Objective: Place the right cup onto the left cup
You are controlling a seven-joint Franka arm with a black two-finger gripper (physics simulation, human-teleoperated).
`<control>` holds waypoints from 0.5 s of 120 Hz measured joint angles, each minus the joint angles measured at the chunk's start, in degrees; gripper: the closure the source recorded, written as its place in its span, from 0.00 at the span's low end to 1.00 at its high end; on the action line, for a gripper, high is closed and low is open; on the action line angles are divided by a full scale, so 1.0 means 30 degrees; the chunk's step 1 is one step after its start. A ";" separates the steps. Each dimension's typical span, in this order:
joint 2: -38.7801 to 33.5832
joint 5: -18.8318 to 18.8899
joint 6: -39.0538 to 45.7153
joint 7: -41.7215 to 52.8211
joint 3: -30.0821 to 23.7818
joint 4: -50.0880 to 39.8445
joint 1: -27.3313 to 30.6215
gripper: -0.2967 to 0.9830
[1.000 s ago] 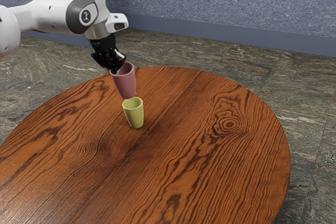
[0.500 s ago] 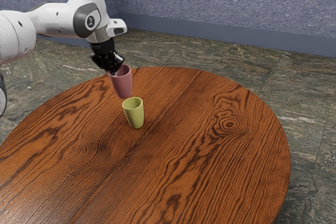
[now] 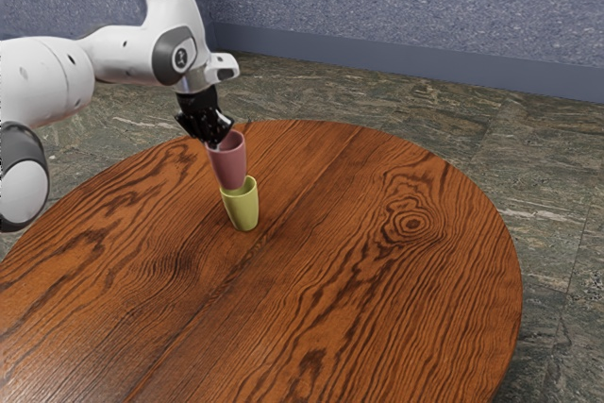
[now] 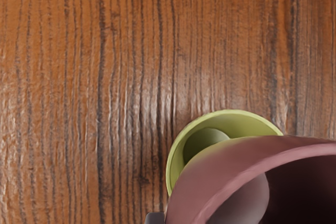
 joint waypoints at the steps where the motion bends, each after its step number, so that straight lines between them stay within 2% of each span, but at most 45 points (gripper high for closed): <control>1: 0.0027 -0.0003 0.0009 0.0004 0.0000 0.0009 0.0000 0.85; 32: 0.0510 -0.0036 0.0301 0.0097 0.0204 0.0065 0.0001 0.85; 60: 0.0566 -0.0060 0.0531 0.0200 0.0229 0.0066 0.0001 0.69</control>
